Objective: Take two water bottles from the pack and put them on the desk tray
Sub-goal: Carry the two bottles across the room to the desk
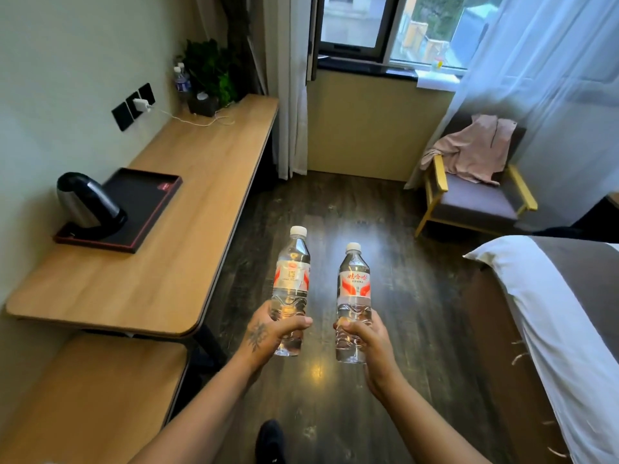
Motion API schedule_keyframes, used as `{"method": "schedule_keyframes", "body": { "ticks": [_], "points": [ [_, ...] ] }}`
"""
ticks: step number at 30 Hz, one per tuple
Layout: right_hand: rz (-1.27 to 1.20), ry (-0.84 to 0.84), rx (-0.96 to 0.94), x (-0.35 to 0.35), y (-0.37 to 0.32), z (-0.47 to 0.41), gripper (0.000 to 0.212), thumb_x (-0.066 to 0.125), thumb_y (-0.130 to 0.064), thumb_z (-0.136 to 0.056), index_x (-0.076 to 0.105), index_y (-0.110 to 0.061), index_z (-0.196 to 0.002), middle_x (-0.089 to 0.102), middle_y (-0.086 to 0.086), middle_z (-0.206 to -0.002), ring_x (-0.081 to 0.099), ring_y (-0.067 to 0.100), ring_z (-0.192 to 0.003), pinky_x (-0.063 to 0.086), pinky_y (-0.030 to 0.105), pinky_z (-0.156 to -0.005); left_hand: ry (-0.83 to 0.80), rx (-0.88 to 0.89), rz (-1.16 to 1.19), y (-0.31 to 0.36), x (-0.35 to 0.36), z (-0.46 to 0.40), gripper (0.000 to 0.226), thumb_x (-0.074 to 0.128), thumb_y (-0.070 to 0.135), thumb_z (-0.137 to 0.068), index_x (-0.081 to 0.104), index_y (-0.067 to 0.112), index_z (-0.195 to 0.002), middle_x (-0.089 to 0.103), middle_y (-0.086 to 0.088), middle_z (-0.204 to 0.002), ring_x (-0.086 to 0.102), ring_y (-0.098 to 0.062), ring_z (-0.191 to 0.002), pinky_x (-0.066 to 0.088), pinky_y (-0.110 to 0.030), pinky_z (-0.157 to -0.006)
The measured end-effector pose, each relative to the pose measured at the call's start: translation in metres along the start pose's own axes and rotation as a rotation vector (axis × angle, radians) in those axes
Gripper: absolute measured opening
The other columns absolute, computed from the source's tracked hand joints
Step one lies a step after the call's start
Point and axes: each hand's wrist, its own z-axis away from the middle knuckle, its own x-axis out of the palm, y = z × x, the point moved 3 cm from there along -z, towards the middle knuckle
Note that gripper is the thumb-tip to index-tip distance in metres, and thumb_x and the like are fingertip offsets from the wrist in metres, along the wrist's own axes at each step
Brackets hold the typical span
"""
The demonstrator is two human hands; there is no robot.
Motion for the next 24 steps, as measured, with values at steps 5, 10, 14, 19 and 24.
{"method": "schedule_keyframes", "body": {
  "ticks": [5, 10, 14, 19, 24],
  "points": [
    [-0.003, 0.054, 0.002, 0.031, -0.018, -0.069, 0.056, 0.079, -0.016, -0.070, 0.066, -0.009, -0.124, 0.081, 0.015, -0.102, 0.080, 0.025, -0.085, 0.063, 0.029, -0.067, -0.037, -0.004, 0.006, 0.040, -0.029, -0.079, 0.086, 0.094, 0.050, -0.045, 0.071, 0.016, -0.121, 0.082, -0.008, -0.107, 0.081, -0.019, -0.092, 0.062, -0.029, -0.075],
    [-0.005, 0.085, 0.003, 0.046, -0.039, -0.134, 0.059, 0.080, -0.018, -0.071, 0.065, -0.009, -0.127, 0.078, 0.024, -0.112, 0.079, 0.030, -0.091, 0.065, 0.034, -0.071, -0.052, -0.024, -0.006, 0.066, -0.040, -0.144, 0.087, 0.094, 0.051, -0.048, 0.071, 0.016, -0.124, 0.082, -0.009, -0.111, 0.080, -0.029, -0.103, 0.064, -0.041, -0.089],
    [0.017, 0.092, 0.004, 0.047, -0.054, -0.193, 0.062, 0.082, -0.021, -0.070, 0.064, -0.011, -0.129, 0.079, 0.019, -0.113, 0.078, 0.035, -0.099, 0.064, 0.037, -0.076, -0.061, -0.036, -0.008, 0.085, -0.038, -0.197, 0.084, 0.094, 0.050, -0.046, 0.071, 0.019, -0.120, 0.083, -0.009, -0.109, 0.082, -0.025, -0.097, 0.064, -0.036, -0.081],
    [0.059, 0.087, -0.017, 0.041, -0.080, -0.275, 0.073, 0.085, -0.035, -0.061, 0.066, -0.015, -0.128, 0.080, 0.015, -0.111, 0.079, 0.030, -0.098, 0.062, 0.032, -0.075, -0.050, -0.045, -0.007, 0.117, -0.023, -0.275, 0.093, 0.093, 0.051, -0.043, 0.066, 0.015, -0.124, 0.079, -0.012, -0.114, 0.078, -0.032, -0.105, 0.065, -0.043, -0.089],
    [0.078, 0.041, -0.023, 0.032, -0.112, -0.362, 0.078, 0.084, -0.041, -0.060, 0.062, -0.017, -0.131, 0.079, 0.011, -0.117, 0.079, 0.023, -0.100, 0.062, 0.028, -0.077, -0.051, -0.046, -0.037, 0.158, -0.002, -0.355, 0.088, 0.093, 0.051, -0.044, 0.068, 0.017, -0.122, 0.080, -0.013, -0.114, 0.079, -0.030, -0.104, 0.064, -0.038, -0.086]
  ]
}}
